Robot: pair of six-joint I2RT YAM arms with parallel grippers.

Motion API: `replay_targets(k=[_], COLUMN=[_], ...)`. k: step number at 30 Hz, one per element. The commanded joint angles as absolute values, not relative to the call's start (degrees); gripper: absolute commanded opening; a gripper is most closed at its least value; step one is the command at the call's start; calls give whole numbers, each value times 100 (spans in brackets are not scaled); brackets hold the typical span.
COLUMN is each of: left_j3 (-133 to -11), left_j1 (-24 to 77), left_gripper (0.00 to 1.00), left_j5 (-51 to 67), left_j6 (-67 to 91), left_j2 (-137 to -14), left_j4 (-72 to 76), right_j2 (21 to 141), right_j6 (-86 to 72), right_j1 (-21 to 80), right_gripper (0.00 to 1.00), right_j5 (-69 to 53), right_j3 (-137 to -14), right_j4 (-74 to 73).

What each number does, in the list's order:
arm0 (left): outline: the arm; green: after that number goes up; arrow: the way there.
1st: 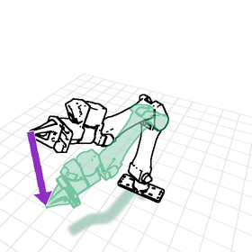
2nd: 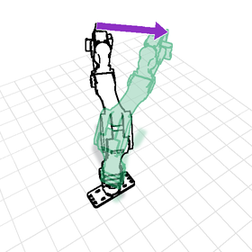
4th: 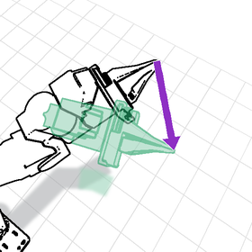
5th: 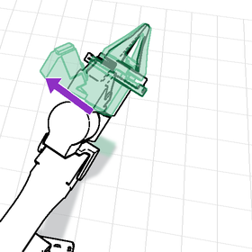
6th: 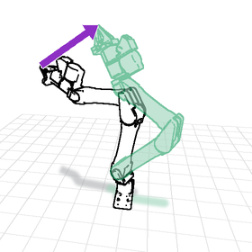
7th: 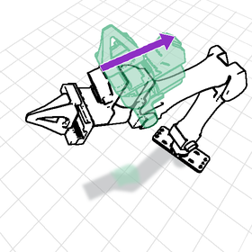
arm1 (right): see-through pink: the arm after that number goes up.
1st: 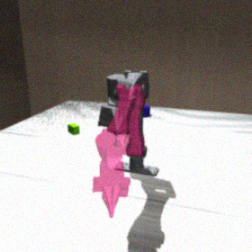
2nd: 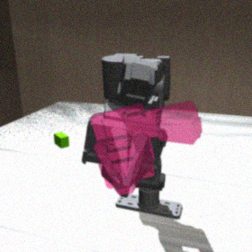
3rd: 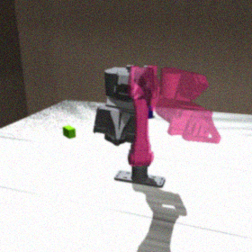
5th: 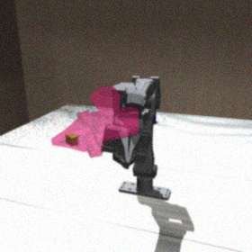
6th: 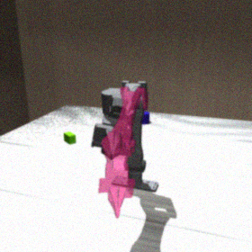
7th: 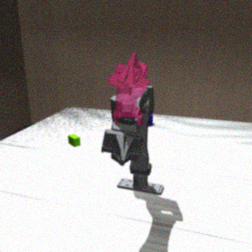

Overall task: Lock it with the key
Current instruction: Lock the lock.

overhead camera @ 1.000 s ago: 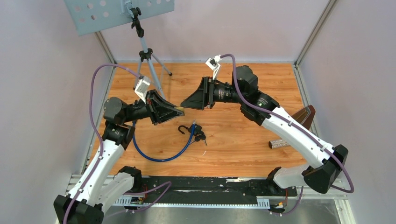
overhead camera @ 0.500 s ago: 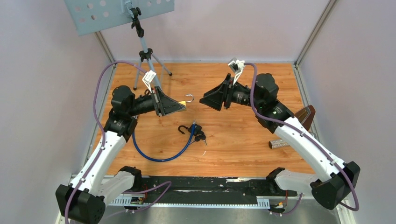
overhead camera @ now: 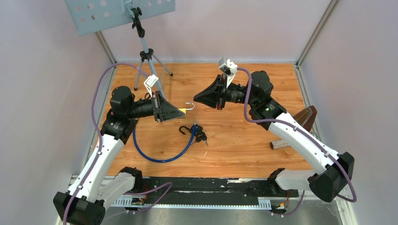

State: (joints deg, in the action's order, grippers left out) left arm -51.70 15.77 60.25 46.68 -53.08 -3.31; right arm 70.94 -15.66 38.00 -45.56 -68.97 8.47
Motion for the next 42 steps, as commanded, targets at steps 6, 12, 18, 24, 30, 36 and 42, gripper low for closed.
replay_targets(k=[6, 12, 18, 24, 30, 36, 42], left_j3=[-5429, -5500, -5503, -5452, -5353, -5371, -5413], left_j1=[1582, 1582, 1582, 1582, 1582, 1582, 1582], left_gripper=[0, 0, 0, 0, 0, 0, 0], left_j5=[6309, 6236, 6146, 6205, 6295, 6368, 6449], left_j6=[4264, 4251, 4523, 4271, 4185, 4168, 3985], left_j2=[-5030, -5049, -5151, -5175, -5196, -5231, -5074], left_j4=[-239, -149, 230, -110, -150, -145, -141], right_j2=[7596, 7733, 7483, 7190, 7124, 7398, 7608], right_j6=[-1002, -708, -740, -1211, -987, -737, -916], right_j1=[3981, 4068, 4100, 4111, 4402, 4641, 4641], right_gripper=[4, 3, 3, 5, 5, 6, 2], right_j5=[-4461, -4773, -3807, -2576, -3004, -3235, -2820], right_j3=[-7206, -7295, -7071, -7127, -7127, -7379, -7407], right_j4=[233, -333, -377, -178, -91, -380, -641])
